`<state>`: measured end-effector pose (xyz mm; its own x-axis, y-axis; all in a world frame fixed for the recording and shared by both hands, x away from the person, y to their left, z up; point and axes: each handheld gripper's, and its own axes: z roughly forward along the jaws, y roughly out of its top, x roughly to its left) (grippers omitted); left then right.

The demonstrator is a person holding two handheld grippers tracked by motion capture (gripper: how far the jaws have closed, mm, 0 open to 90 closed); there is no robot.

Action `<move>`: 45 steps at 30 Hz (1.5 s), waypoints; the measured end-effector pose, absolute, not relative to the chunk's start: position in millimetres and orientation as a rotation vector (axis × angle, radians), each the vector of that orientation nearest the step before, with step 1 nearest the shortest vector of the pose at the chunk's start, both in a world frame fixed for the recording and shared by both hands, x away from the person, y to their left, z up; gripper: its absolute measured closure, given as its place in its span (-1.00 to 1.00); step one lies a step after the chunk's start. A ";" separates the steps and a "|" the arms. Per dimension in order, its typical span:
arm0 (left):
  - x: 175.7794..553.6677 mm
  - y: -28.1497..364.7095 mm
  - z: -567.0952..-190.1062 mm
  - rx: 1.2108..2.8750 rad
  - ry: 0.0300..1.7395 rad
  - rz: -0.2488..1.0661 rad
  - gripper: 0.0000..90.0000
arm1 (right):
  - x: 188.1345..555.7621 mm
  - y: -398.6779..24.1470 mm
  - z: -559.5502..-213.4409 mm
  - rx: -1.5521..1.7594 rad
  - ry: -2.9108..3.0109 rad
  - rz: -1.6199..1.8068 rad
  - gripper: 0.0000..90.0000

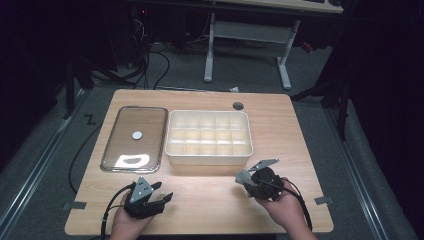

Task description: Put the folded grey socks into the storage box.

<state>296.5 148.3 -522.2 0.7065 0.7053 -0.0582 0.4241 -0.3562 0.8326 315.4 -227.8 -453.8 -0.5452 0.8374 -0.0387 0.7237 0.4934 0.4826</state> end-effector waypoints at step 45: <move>291.6 163.6 -522.8 1.999 0.914 0.415 -0.19 | 408.0 -227.3 -396.5 1.397 2.487 0.543 0.51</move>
<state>291.6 163.6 -522.8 0.6743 0.7365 -0.0532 0.4448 -0.3476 0.8254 408.0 -227.3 -396.5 -0.5158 0.8564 -0.0242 0.7683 0.4749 0.4292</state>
